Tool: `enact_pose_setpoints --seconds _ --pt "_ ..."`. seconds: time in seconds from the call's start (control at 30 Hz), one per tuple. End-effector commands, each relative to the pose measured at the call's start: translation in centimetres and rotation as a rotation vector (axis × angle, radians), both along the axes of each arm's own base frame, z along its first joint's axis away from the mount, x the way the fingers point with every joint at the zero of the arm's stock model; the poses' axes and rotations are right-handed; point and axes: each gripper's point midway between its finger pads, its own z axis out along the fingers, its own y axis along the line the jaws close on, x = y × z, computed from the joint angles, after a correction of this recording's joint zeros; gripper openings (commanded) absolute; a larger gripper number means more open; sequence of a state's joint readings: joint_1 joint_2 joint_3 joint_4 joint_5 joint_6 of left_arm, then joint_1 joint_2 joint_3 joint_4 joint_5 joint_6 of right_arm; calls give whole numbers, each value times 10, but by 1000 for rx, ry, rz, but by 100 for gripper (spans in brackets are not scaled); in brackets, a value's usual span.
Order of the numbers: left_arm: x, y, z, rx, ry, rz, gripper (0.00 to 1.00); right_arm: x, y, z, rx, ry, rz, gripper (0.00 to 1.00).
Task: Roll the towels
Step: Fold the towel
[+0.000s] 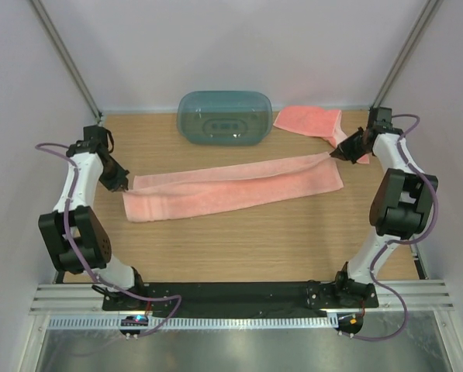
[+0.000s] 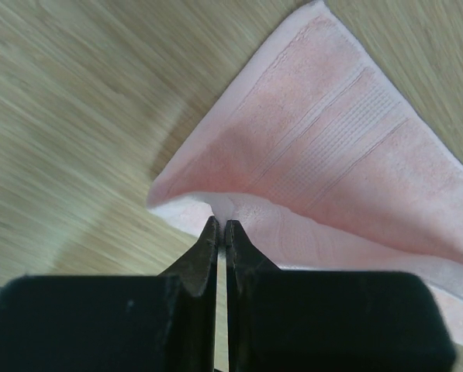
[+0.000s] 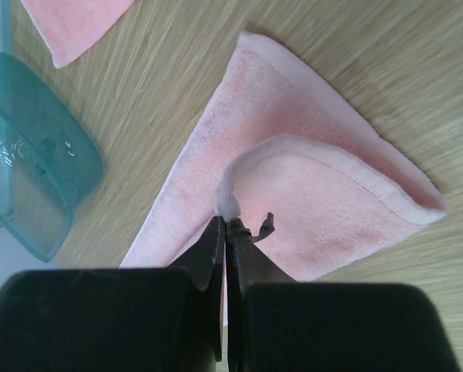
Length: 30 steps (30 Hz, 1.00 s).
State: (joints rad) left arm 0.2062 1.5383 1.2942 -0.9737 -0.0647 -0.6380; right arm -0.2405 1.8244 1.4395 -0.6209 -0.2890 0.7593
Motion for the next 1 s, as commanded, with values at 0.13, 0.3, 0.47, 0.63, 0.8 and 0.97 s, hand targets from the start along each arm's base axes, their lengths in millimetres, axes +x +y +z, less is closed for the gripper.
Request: enact_pose_setpoints --seconds 0.13,0.3,0.47,0.63,0.8,0.97 --pt "33 17 3 29 -35 31 0 28 2 20 -47 -52 32 1" --pt "41 18 -1 30 -27 26 0 39 -1 13 -51 -38 30 1" --pt "55 22 -10 34 -13 27 0 50 0 -4 -50 -11 32 1" --pt "63 22 -33 11 42 35 0 60 10 -31 -27 19 46 1" --pt "72 27 -48 20 67 49 1 72 10 -43 -31 11 25 4" --pt "79 30 -37 31 48 26 38 77 8 -5 -71 -27 51 74"
